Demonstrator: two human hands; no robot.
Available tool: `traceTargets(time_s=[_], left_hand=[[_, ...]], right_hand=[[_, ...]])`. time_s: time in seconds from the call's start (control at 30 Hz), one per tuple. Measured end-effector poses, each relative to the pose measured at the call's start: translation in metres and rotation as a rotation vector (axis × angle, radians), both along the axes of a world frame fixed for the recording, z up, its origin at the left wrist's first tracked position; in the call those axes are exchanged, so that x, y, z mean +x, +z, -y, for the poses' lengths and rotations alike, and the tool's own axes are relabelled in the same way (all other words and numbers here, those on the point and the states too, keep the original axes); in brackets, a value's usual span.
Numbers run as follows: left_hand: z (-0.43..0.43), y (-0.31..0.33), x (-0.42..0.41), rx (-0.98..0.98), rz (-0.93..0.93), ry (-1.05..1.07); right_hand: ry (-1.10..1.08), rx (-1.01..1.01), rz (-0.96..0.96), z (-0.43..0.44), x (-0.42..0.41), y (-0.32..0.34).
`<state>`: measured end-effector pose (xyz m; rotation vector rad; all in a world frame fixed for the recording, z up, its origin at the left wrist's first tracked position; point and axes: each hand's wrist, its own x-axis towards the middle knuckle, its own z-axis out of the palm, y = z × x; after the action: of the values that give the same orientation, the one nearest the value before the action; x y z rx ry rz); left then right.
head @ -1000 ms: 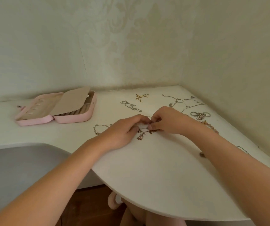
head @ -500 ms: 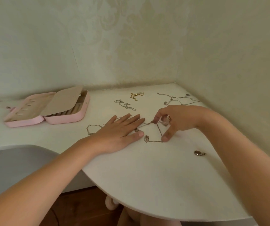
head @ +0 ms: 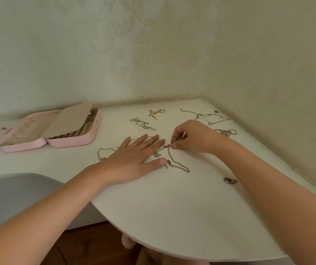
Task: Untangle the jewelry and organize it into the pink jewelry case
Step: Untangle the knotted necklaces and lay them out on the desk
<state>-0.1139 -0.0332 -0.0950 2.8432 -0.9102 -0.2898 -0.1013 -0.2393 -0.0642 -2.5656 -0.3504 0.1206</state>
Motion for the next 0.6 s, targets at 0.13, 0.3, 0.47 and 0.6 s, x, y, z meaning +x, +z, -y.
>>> traceTargets(time_s=[0.13, 0.3, 0.47, 0.6], left_hand=[[-0.010, -0.002, 0.001, 0.011, 0.012, -0.004], [-0.020, -0.006, 0.002, -0.002, 0.013, 0.003], [-0.019, -0.006, 0.002, 0.003, 0.010, 0.005], [-0.019, -0.005, 0.001, 0.007, 0.015, 0.003]], right_hand=[[0.055, -0.218, -0.035, 0.006, -0.004, 0.006], [0.012, -0.358, -0.024, 0.022, -0.009, 0.011], [-0.090, -0.365, 0.051, 0.040, -0.009, 0.026], [-0.218, -0.347, 0.126, 0.061, -0.012, 0.038]])
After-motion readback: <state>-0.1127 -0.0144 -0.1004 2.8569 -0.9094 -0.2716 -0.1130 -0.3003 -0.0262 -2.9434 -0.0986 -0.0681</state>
